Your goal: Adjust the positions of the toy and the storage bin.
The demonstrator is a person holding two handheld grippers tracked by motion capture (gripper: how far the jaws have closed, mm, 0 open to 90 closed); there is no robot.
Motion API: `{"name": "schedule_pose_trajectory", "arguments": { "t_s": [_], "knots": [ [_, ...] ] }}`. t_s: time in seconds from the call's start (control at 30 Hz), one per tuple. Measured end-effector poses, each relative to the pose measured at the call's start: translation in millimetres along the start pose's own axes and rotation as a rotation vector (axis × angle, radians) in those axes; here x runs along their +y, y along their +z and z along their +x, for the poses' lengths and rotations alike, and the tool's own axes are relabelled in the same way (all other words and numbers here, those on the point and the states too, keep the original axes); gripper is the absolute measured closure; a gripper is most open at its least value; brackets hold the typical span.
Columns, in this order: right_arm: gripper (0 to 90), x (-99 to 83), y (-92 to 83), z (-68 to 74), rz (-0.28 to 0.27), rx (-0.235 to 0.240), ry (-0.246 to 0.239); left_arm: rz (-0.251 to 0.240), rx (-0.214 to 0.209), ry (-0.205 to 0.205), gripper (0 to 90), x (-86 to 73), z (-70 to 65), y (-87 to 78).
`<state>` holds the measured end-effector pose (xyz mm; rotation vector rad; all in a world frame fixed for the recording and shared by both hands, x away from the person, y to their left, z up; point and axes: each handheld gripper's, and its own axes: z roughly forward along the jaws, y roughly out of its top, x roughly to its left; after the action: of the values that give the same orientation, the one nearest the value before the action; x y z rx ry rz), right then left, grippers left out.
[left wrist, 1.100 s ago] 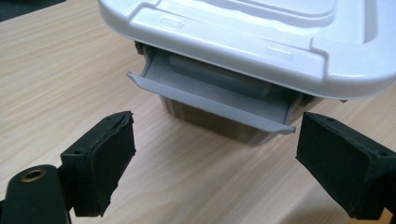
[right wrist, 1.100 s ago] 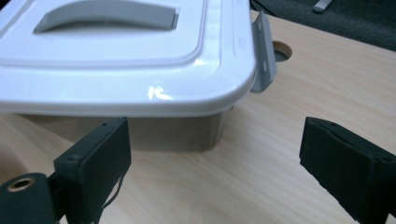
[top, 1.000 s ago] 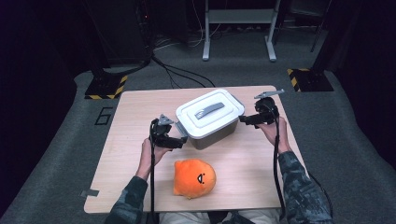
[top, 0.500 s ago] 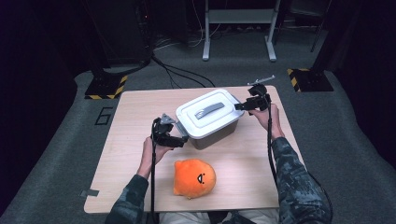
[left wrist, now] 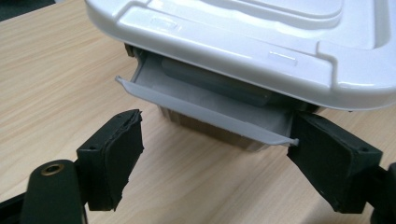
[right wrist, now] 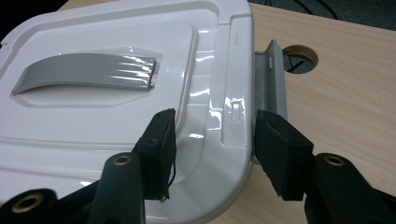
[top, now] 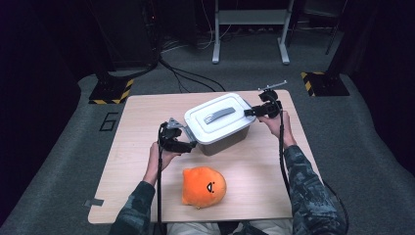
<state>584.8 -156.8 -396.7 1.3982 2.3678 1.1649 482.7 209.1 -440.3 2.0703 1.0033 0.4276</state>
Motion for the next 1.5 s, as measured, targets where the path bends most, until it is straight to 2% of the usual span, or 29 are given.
{"name": "schedule_pose_trajectory", "arguments": {
  "t_s": [0.03,0.13,0.23,0.4,0.6,0.87,0.9,0.93,1.27,1.3,1.5],
  "knots": [
    [48.7,-0.7,-0.6,0.2,0.001,0.001,-0.01,0.004,0.002,-0.001,18.3,-0.2,1.4,-0.3],
    [48.9,-2.0,-3.2,4.9,0.018,-0.012,-0.003,0.001,0.008,-0.005,18.7,-0.6,4.5,-0.6],
    [48.8,-3.9,-4.7,9.9,0.016,-0.031,-0.029,0.007,0.007,-0.015,19.0,-1.0,9.3,-1.2],
    [48.6,-8.2,-7.9,14.8,0.021,-0.036,-0.036,0.021,0.014,-0.022,19.0,0.5,16.2,-2.0],
    [48.2,-15.0,-11.1,21.9,0.015,-0.042,-0.023,0.034,0.02,-0.029,19.0,2.4,24.0,-3.2],
    [47.7,-23.6,-15.1,35.8,0.016,-0.059,-0.004,0.033,0.034,-0.037,19.0,-0.2,32.4,-6.4],
    [47.6,-24.3,-15.3,37.7,0.015,-0.062,0.002,0.025,0.041,-0.048,19.0,-0.6,32.7,-6.5],
    [47.4,-25.3,-15.5,39.7,0.014,-0.063,0.007,0.035,0.043,-0.038,19.0,-0.6,34.8,-7.7],
    [46.8,-32.9,-15.5,57.4,-0.002,-0.084,0.021,0.052,0.057,-0.051,18.9,0.7,47.2,-12.9],
    [46.7,-33.6,-15.8,58.6,-0.001,-0.083,0.026,0.047,0.056,-0.065,18.9,0.4,48.1,-12.5],
    [46.1,-37.5,-14.8,67.4,-0.019,-0.097,0.04,0.055,0.068,-0.076,19.0,0.4,54.3,-13.4]
  ]
}}
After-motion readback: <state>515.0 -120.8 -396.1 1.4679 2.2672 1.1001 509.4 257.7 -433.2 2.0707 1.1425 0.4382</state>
